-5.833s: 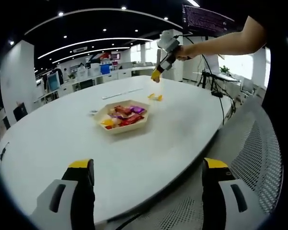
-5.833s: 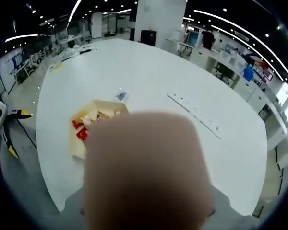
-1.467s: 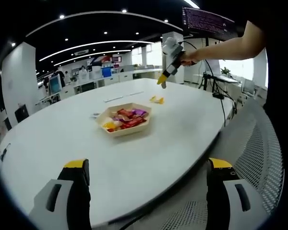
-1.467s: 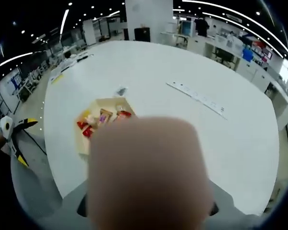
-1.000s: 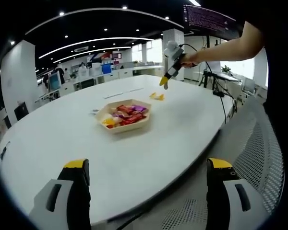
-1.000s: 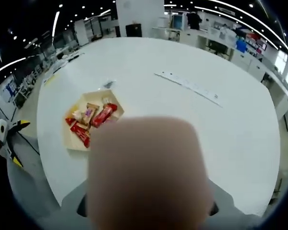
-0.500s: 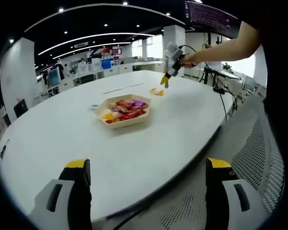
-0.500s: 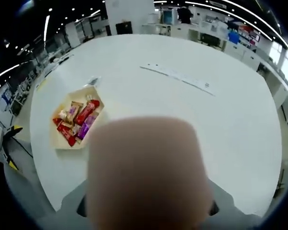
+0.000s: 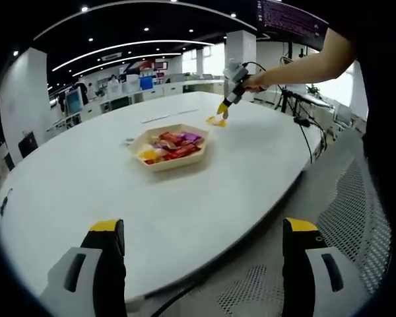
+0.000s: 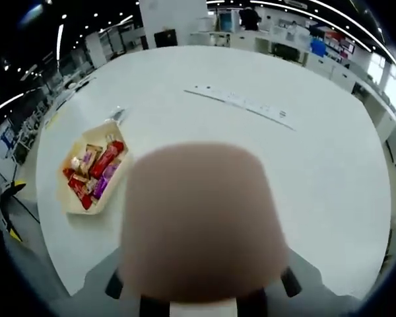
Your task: Place the target food into the container with the food tongs after gripping and lifting it, then release it inside without dropping or visibly crushing the food.
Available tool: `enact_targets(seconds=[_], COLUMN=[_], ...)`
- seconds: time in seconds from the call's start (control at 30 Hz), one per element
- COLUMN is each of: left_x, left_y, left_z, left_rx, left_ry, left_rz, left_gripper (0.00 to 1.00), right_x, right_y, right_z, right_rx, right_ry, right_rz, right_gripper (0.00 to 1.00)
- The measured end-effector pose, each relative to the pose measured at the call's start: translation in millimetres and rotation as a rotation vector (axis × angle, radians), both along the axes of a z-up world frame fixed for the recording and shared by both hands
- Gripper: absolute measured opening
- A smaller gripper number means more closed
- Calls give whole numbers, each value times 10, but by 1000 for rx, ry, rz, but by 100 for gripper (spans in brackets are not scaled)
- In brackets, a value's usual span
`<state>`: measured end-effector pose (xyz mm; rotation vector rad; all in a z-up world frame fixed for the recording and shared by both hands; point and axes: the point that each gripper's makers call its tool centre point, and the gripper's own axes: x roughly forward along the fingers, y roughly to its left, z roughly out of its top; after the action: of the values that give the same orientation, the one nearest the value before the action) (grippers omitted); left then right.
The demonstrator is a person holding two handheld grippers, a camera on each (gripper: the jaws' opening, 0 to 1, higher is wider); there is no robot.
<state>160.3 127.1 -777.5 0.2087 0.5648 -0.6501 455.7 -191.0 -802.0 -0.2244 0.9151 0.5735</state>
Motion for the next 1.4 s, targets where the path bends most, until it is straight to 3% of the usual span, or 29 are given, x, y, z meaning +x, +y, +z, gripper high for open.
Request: enact_targets(seconds=[0.37, 0.57, 0.83, 1.2, 1.4], left_x=[-4, -4, -2, -5, -4], left_y=[6, 13, 25, 24, 20], left_z=[-29, -43, -64, -73, -63], left_rx=[6, 8, 14, 16, 15], left_ry=[22, 34, 43, 44, 36], left_rz=[1, 6, 11, 9, 6], left_gripper=[97, 97, 97, 97, 96], right_x=[190, 231, 298, 272, 264], right_y=[31, 81, 109, 93, 51], right_z=[-97, -246, -254, -179, 3], right_rx=[11, 14, 10, 4, 17], right_ry=[-1, 17, -5, -45, -78], right_rz=[-25, -32, -22, 5, -9], right_gripper=[30, 31, 24, 19, 19])
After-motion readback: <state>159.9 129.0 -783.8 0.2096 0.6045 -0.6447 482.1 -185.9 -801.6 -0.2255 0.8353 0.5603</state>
